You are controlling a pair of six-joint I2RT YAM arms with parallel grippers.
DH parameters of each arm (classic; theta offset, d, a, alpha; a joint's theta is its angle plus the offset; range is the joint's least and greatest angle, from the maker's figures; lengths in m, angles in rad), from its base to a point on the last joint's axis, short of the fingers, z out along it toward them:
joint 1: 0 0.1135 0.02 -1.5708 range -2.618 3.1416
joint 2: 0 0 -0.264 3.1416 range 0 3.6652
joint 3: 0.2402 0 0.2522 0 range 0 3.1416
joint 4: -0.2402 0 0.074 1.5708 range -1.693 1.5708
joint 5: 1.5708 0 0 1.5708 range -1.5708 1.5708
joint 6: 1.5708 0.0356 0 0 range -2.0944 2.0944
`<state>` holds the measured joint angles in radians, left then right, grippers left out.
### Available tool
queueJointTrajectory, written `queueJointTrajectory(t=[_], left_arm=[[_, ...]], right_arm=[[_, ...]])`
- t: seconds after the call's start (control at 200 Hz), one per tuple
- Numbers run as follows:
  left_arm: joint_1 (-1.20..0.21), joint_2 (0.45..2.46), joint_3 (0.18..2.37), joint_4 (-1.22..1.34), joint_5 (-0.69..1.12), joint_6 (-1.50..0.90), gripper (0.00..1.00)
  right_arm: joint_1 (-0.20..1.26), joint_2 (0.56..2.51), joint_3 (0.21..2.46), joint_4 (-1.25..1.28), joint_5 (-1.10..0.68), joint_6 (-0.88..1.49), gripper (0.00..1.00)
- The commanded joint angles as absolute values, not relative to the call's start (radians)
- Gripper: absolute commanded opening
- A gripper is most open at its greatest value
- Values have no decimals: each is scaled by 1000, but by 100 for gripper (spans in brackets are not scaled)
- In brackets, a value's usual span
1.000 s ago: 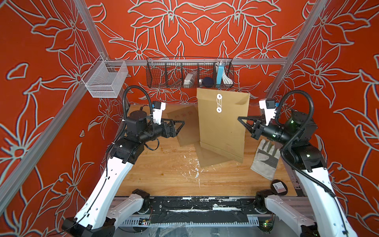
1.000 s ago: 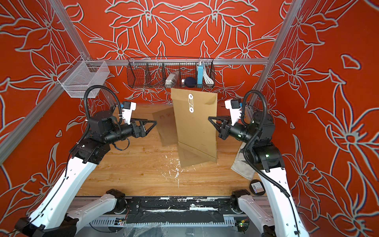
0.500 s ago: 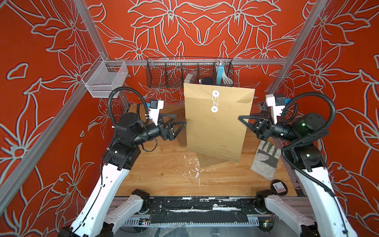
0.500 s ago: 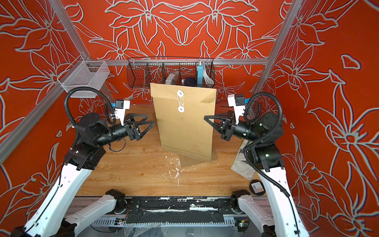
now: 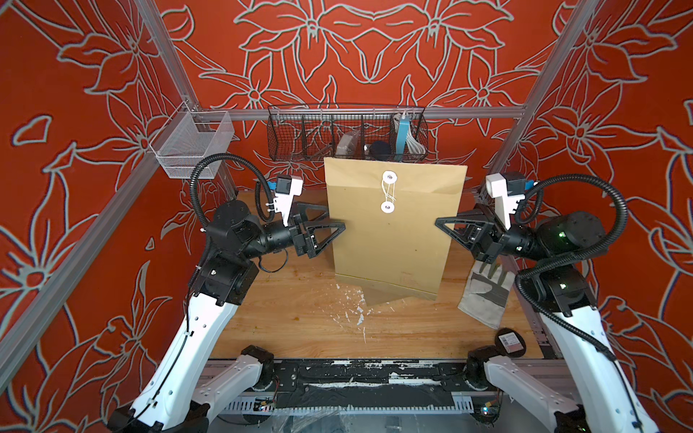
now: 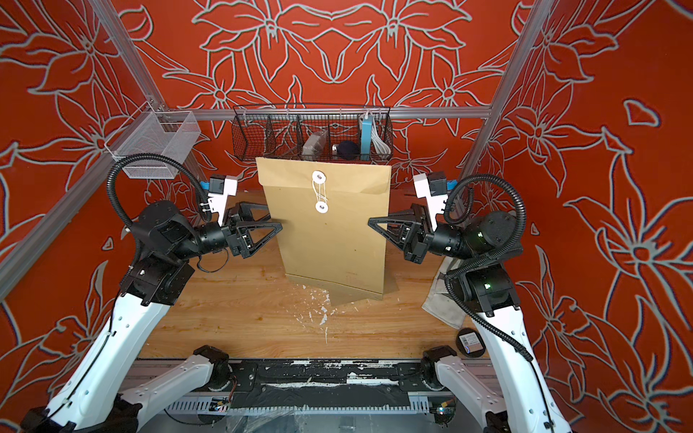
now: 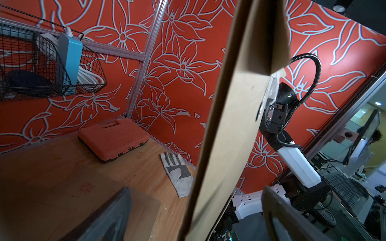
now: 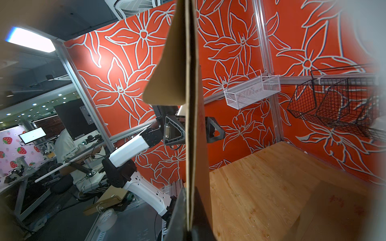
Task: Open the file bag
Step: Pick up the file bag from the center of the board.
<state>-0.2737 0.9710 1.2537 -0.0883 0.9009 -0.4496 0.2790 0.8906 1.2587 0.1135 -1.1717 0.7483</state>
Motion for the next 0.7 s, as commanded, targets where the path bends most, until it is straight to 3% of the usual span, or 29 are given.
queueJointTrajectory(t=[0.0,0.43,0.696], left_arm=[[-268,983,1286,12,974,-504,90],[-274,973,1307,59,1022,-548,40],[-279,976,1298,42,1032,-538,24]], right_arm=[[300,879,1288,176,-1173,766,0],[310,889,1281,-38,-1011,653,0],[310,902,1243,16,-977,719,0]])
